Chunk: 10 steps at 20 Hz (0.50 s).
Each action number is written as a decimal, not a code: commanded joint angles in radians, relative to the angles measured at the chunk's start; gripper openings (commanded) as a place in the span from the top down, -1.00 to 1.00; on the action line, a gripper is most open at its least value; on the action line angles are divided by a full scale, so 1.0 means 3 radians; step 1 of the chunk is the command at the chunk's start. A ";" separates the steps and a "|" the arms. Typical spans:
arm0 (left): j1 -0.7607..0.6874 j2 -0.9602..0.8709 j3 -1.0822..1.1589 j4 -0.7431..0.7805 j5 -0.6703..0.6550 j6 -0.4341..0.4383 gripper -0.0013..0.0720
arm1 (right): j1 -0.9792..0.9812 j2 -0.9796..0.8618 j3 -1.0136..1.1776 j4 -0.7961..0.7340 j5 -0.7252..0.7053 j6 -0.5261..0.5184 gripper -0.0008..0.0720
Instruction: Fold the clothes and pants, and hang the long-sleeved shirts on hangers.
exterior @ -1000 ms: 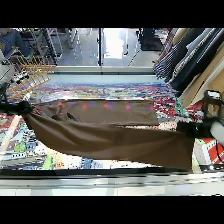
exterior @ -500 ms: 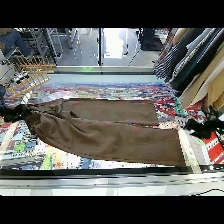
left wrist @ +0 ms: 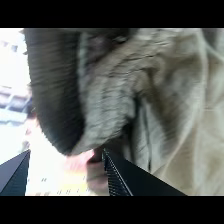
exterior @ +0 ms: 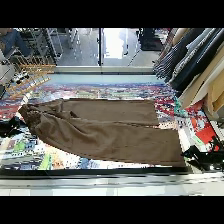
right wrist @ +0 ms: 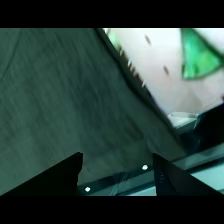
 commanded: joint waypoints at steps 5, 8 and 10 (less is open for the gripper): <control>-0.0006 -0.0060 -0.0132 -0.0373 0.0224 0.0359 -0.57 | -0.0139 0.0111 -0.0215 0.0079 0.0239 0.0033 -0.47; -0.0033 -0.0151 -0.0132 -0.0380 0.0244 0.0360 -0.57 | -0.0139 0.0109 -0.0215 -0.0001 0.0174 0.0038 -0.47; -0.0085 -0.0231 -0.0134 -0.0378 0.0186 0.0413 -0.57 | -0.0139 0.0099 -0.0215 -0.0057 0.0141 0.0113 -0.47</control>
